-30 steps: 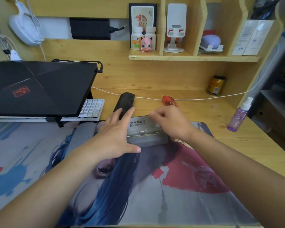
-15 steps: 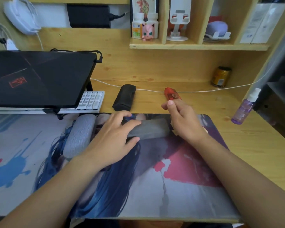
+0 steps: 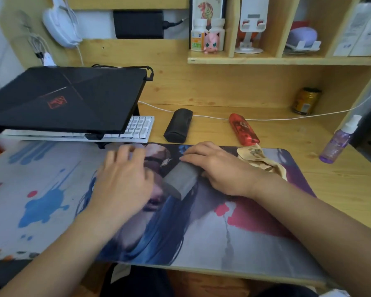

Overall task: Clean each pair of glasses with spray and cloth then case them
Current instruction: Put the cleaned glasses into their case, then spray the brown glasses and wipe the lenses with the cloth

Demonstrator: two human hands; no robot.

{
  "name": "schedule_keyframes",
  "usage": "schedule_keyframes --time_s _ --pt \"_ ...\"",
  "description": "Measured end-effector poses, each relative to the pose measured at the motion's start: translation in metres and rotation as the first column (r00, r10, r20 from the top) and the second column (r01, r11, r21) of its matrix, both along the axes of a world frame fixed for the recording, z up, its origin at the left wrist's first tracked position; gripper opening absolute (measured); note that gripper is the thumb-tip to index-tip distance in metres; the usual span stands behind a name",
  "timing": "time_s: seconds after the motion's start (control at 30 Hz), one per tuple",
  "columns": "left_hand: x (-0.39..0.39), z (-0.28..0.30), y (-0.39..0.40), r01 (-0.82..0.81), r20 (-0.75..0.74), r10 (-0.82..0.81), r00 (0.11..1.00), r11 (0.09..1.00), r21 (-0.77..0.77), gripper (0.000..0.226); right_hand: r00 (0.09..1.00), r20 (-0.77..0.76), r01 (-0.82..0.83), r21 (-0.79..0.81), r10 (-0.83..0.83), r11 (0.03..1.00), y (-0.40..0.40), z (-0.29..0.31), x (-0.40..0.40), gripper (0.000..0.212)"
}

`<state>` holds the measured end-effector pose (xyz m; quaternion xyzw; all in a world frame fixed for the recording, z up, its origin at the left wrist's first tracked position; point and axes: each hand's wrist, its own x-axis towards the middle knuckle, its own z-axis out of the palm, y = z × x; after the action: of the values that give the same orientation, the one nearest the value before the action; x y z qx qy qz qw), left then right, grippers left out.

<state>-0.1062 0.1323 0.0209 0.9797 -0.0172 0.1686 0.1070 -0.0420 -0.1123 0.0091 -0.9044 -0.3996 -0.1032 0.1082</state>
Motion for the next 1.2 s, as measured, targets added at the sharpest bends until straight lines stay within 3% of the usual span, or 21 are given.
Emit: schedule_keyframes --time_s 0.1,0.27,0.37,0.47,0.57,0.63,0.73,0.8,0.9,0.93,1.0,1.07,1.2 --pt "0.011 -0.007 0.027 -0.054 -0.172 0.02 0.985 0.98 -0.194 0.047 0.989 0.019 -0.147 -0.003 0.147 0.989 0.018 0.003 0.01 0.067" --pt "0.034 -0.015 0.037 -0.013 -0.134 -0.03 0.991 0.95 -0.312 0.043 0.986 0.103 -0.134 0.055 0.128 0.989 0.06 -0.005 0.012 0.071" --pt "0.038 -0.016 0.036 0.003 -0.142 -0.057 0.988 0.934 -0.357 0.038 0.991 0.119 -0.076 0.078 0.066 0.994 0.071 -0.006 0.015 0.06" --pt "0.035 -0.007 0.023 0.016 -0.044 -0.028 0.999 0.968 -0.25 0.032 0.981 0.183 0.046 0.079 -0.06 0.996 0.062 -0.005 0.022 0.055" --pt "0.023 0.008 -0.009 0.154 0.097 -0.14 0.985 0.974 -0.165 0.033 0.953 0.171 0.215 0.191 -0.249 0.958 0.019 0.007 0.029 0.032" --pt "0.025 0.018 -0.043 0.269 0.127 -0.247 0.961 0.94 -0.208 0.029 0.893 0.111 0.394 0.278 -0.437 0.876 -0.025 0.018 0.034 0.022" --pt "0.058 0.026 -0.107 0.394 0.022 -0.415 0.91 0.845 -0.36 0.029 0.694 -0.178 0.693 0.429 -0.697 0.58 -0.089 0.024 0.045 0.023" --pt "0.085 0.018 -0.145 0.401 -0.018 -0.432 0.902 0.852 -0.338 0.032 0.592 -0.31 0.778 0.46 -0.744 0.428 -0.119 0.021 0.052 0.022" --pt "0.112 -0.007 -0.171 0.316 0.092 -0.303 0.948 0.929 -0.194 0.043 0.548 -0.393 0.828 0.379 -0.739 0.413 -0.128 0.019 0.063 0.029" --pt "0.117 -0.013 -0.17 0.288 0.11 -0.27 0.957 0.935 -0.208 0.045 0.532 -0.437 0.845 0.326 -0.725 0.424 -0.122 0.022 0.067 0.034" --pt "0.126 -0.02 -0.165 0.239 0.118 -0.212 0.97 0.915 -0.326 0.042 0.46 -0.478 0.882 0.147 -0.748 0.448 -0.108 0.027 0.081 0.047" --pt "0.13 -0.022 -0.16 0.206 0.105 -0.178 0.978 0.881 -0.427 0.039 0.417 -0.482 0.865 -0.051 -0.771 0.499 -0.094 0.032 0.094 0.044" --pt "0.128 -0.021 -0.155 0.184 0.086 -0.164 0.983 0.803 -0.567 0.037 0.376 -0.525 0.848 -0.138 -0.764 0.512 -0.081 0.05 0.108 0.03"
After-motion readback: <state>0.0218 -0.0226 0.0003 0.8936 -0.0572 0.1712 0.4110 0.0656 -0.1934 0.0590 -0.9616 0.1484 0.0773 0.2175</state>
